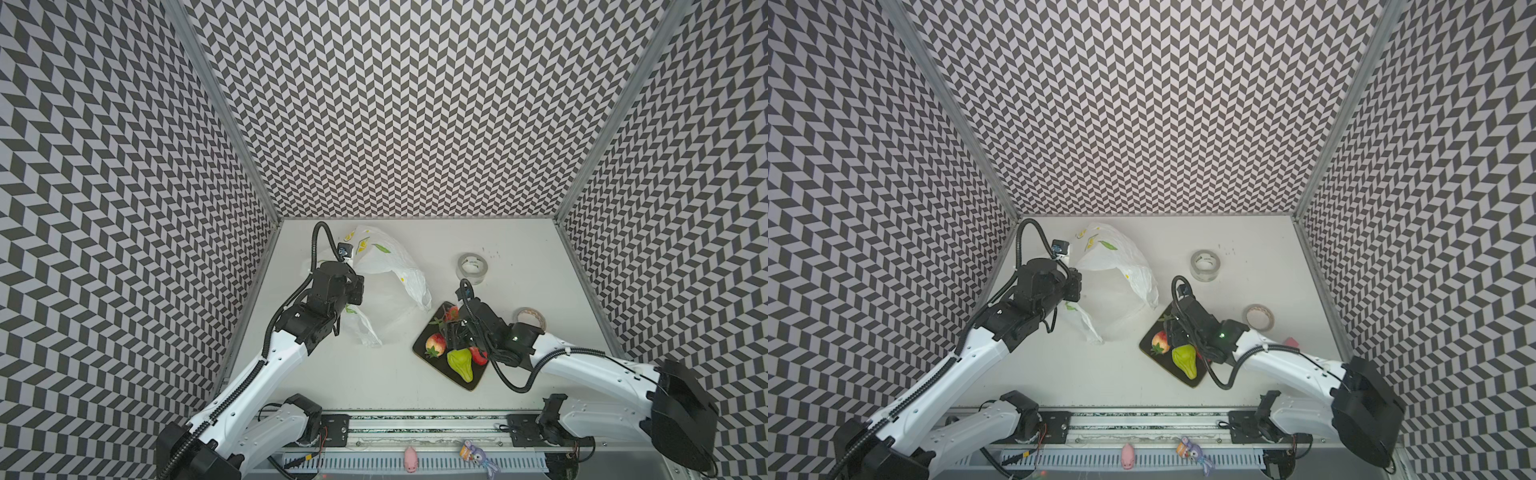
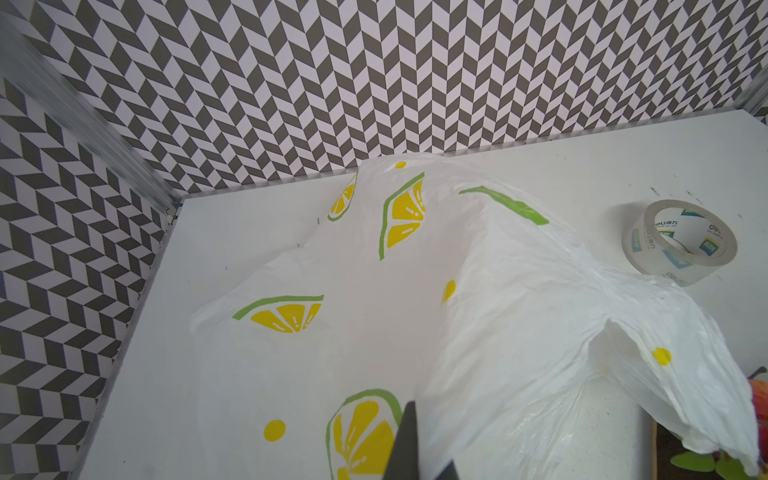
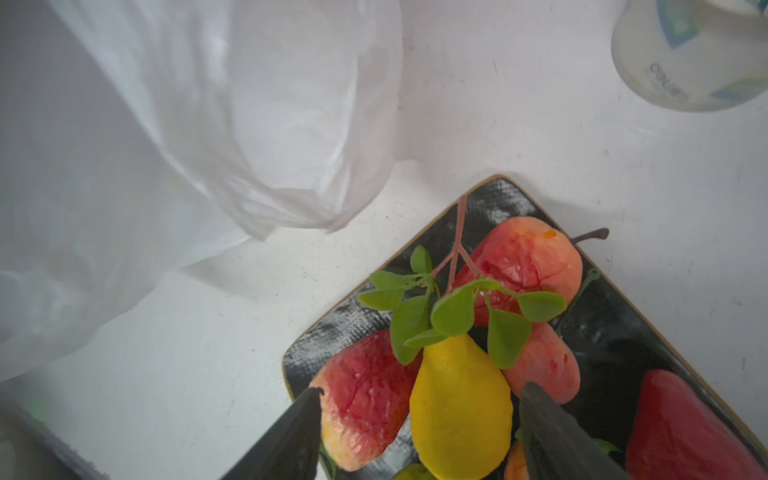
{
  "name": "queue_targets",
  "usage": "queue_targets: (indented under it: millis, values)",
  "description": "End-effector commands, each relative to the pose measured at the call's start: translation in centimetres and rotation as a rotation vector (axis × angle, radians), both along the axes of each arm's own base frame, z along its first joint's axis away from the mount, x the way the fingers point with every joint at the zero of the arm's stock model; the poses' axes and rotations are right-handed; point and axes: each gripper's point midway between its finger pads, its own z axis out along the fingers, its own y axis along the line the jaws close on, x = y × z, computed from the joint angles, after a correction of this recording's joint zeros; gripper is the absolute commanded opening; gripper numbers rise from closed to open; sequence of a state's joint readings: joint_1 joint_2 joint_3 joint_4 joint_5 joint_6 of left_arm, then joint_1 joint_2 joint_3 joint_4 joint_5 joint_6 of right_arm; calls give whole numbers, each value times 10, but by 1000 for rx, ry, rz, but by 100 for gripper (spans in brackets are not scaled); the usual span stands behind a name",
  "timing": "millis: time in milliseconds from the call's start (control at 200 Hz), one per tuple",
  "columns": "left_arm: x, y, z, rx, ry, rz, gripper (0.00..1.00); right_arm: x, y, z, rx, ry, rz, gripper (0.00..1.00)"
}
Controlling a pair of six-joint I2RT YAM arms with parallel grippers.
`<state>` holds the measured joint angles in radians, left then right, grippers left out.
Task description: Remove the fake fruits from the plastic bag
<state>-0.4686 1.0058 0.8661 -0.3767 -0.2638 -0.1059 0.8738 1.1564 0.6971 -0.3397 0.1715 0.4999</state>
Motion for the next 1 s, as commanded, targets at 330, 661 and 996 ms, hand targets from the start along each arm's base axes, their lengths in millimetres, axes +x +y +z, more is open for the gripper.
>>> queue_targets:
  millis: [330, 661, 996]
  values:
    - [-4, -4, 16, -16, -31, -39, 0, -34, 113, 74, 208, -238, 386, 41]
    - [-7, -4, 21, -16, -36, -49, 0, 24, 172, 8, -40, -202, 354, 34]
    - [-12, -6, 31, -35, -49, -73, 0, 79, 209, -54, -167, -145, 264, 30]
